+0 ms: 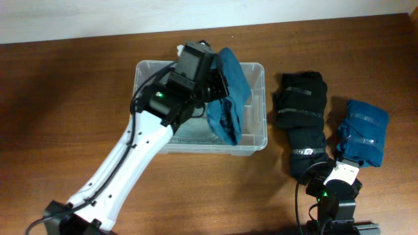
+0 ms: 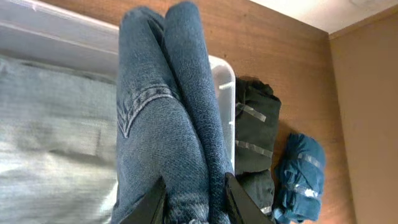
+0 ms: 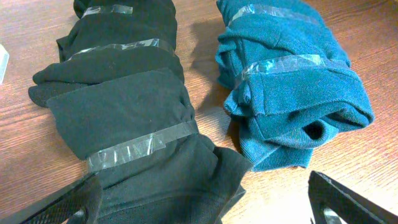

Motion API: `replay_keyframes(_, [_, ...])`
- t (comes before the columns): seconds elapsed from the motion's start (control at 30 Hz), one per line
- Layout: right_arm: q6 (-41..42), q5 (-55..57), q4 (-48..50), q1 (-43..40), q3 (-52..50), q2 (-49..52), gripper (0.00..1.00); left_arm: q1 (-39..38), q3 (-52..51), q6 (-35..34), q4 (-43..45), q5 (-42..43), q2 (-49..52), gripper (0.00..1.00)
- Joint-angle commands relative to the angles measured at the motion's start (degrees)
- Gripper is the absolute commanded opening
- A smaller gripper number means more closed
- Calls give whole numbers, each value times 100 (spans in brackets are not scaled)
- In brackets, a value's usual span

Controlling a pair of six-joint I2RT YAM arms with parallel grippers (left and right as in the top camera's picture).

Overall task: Pack container
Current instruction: 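Lower the dark-blue jeans into the bin beside the light jeans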

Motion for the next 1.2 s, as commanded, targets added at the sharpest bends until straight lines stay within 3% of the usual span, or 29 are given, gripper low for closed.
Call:
replay_keyframes(0.0, [59,33,11,-37,-44,-39,98,-238,136,-313,166,-131,227,0])
replay_keyframes(0.27, [59,33,11,-37,-44,-39,98,-503,136,-304,-409,-573,361,1])
replay_keyframes(0.53, [59,33,11,-37,-44,-39,98,-490,136,-304,-1727,-1300,358,1])
replay_keyframes(0.57, [59,33,11,-37,-44,-39,98,-481,138,-302,-1851,-1405,358,9])
replay_keyframes(0.6, [57,33,11,-37,-44,-39,98,-463,138,-304,-2006,-1561,350,26])
replay_keyframes(0.67, [57,33,11,-37,-44,-39,98,-391,138,-304,-2315,-1923,345,48])
replay_keyframes(0.7, [59,33,11,-37,-44,-39,98,-310,138,-304,-2553,-2256,337,73])
replay_keyframes(0.77, [57,33,11,-37,-44,-39,98,-214,140,-304,-2754,-2564,315,99])
replay_keyframes(0.97, [57,33,11,-37,-44,-39,98,428,149,-299,-3206,-3554,0,99])
replay_keyframes(1.03, [59,33,11,-37,-44,-39,98,721,149,-269,-3095,-3359,-166,99])
replay_keyframes(1.17, [59,33,11,-37,-44,-39,98,1167,149,599,-2680,-2586,-319,99])
